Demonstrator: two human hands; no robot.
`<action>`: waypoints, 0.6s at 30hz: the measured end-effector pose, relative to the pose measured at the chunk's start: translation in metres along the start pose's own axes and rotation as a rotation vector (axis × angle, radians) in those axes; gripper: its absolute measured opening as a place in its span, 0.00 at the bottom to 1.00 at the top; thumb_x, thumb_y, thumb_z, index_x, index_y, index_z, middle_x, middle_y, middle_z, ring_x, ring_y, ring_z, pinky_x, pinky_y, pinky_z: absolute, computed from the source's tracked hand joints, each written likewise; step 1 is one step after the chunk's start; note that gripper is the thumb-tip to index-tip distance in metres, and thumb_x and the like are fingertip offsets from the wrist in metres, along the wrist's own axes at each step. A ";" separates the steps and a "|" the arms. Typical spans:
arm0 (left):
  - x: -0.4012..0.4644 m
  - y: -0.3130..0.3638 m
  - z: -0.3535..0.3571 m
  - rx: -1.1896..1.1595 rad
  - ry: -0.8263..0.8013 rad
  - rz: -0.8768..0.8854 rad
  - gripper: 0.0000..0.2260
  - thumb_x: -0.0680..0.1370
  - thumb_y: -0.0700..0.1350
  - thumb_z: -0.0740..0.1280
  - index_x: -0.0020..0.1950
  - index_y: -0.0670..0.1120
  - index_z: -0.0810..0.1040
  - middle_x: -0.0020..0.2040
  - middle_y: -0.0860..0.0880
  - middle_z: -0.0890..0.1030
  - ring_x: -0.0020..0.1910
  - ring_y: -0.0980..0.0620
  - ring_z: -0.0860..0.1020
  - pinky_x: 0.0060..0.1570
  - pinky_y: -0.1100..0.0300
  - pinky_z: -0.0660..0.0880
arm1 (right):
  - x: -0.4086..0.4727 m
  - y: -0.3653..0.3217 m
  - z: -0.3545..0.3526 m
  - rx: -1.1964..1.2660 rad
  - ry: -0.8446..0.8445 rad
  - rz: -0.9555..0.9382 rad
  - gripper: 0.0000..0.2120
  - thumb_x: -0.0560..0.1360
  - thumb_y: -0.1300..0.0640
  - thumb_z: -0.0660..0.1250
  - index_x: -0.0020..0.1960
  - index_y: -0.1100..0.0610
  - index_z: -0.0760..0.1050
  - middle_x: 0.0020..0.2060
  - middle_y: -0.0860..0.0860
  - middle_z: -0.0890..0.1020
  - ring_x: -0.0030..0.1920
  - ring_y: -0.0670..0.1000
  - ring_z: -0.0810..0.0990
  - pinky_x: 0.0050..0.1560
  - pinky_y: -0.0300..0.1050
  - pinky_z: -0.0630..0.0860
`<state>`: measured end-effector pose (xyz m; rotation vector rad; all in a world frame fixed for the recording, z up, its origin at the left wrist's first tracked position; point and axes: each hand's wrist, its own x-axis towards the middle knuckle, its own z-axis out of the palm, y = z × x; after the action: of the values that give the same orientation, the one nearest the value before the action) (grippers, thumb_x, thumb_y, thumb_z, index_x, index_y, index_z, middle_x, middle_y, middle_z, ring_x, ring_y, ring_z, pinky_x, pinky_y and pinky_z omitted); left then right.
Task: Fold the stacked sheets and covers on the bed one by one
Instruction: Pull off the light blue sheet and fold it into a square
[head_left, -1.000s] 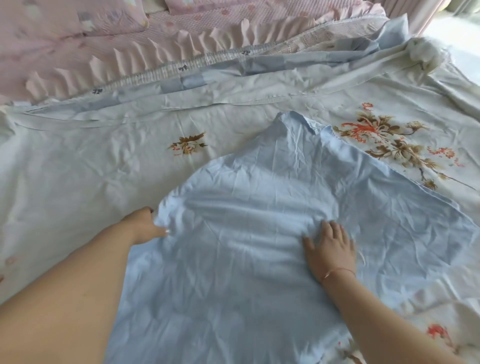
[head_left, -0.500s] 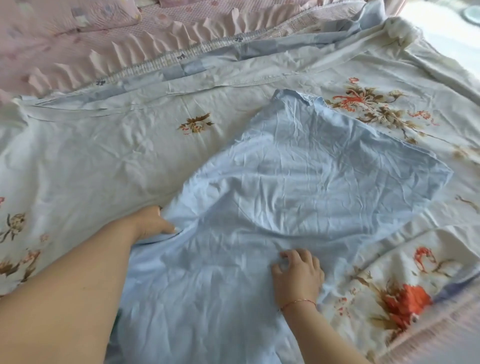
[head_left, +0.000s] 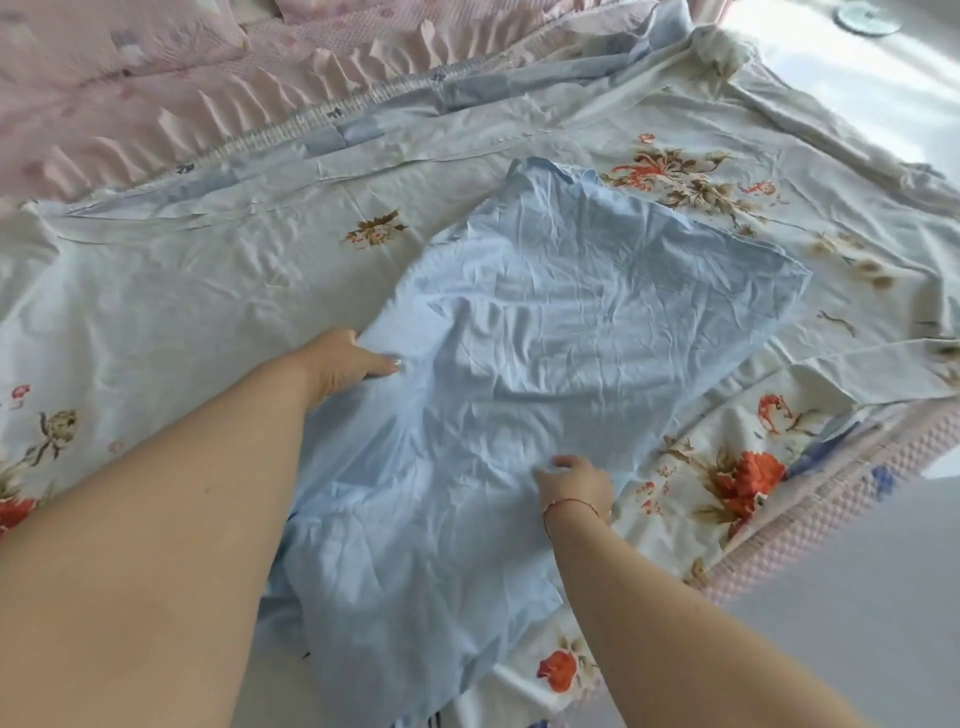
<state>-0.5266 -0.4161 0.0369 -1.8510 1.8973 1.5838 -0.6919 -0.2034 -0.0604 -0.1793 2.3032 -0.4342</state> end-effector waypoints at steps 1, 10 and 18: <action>-0.001 0.001 0.001 0.002 0.001 0.007 0.29 0.64 0.52 0.79 0.60 0.41 0.78 0.53 0.42 0.83 0.51 0.42 0.82 0.59 0.44 0.77 | -0.002 0.003 -0.002 0.044 0.066 0.093 0.19 0.73 0.49 0.68 0.62 0.49 0.73 0.62 0.55 0.71 0.64 0.57 0.69 0.63 0.49 0.67; -0.034 0.013 0.002 -0.133 -0.010 0.031 0.45 0.62 0.51 0.79 0.73 0.36 0.65 0.61 0.38 0.78 0.53 0.40 0.81 0.54 0.44 0.79 | -0.022 0.021 -0.006 0.423 -0.267 0.347 0.22 0.78 0.50 0.63 0.66 0.62 0.70 0.59 0.55 0.75 0.58 0.53 0.75 0.61 0.43 0.70; -0.088 0.051 -0.031 -0.366 0.095 0.077 0.17 0.74 0.39 0.72 0.60 0.37 0.73 0.51 0.40 0.81 0.45 0.45 0.82 0.45 0.54 0.79 | -0.041 -0.033 -0.073 0.870 -0.348 -0.048 0.23 0.64 0.56 0.77 0.54 0.66 0.77 0.44 0.59 0.83 0.43 0.59 0.82 0.51 0.57 0.80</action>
<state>-0.5228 -0.3871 0.1391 -2.0391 1.8322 2.0190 -0.7157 -0.2045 0.0263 0.1182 1.6033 -1.2658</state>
